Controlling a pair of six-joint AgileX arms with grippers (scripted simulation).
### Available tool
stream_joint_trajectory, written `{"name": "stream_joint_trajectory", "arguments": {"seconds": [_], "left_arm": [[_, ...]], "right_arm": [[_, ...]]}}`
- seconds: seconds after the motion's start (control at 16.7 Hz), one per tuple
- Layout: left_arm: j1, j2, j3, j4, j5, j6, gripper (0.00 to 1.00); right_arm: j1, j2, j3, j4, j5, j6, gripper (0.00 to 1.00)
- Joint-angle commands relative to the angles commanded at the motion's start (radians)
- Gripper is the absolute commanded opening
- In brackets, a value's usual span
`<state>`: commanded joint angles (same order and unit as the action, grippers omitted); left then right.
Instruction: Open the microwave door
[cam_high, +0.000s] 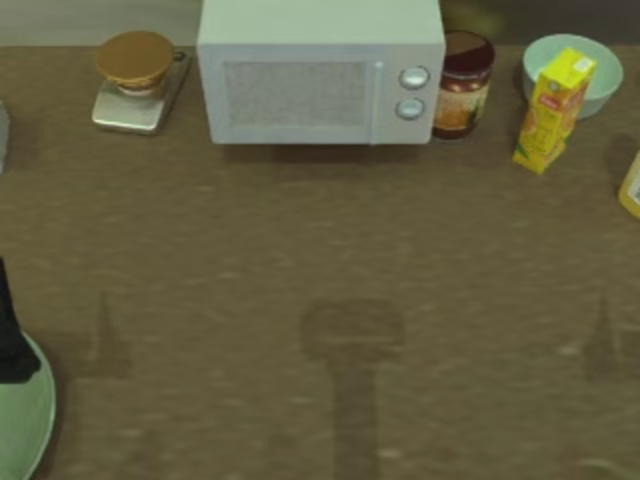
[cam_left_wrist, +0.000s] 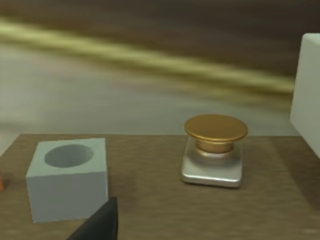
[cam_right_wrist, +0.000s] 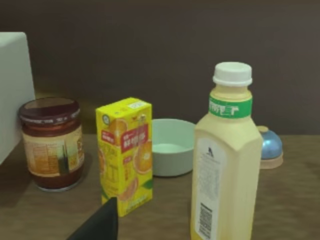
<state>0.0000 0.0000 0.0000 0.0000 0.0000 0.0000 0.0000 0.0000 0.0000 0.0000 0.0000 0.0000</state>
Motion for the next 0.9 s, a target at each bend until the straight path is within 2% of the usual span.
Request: {"name": "stream_joint_trajectory", "arguments": {"seconds": [0.18,0.36,0.6,0.9], "left_arm": [[-0.006,0.010,0.010,0.000,-0.005,-0.003,1.00],[-0.058,0.104,0.101,-0.003,-0.050,-0.030,1.00],[-0.184,0.377,0.332,-0.011,-0.164,-0.097,1.00],[-0.391,0.909,0.694,-0.038,-0.351,-0.203,1.00]], "right_arm": [[0.000,0.000,0.000,0.000,0.000,0.000,1.00],[0.000,0.000,0.000,0.000,0.000,0.000,1.00],[0.000,0.000,0.000,0.000,0.000,0.000,1.00],[0.000,0.000,0.000,0.000,0.000,0.000,1.00]]}}
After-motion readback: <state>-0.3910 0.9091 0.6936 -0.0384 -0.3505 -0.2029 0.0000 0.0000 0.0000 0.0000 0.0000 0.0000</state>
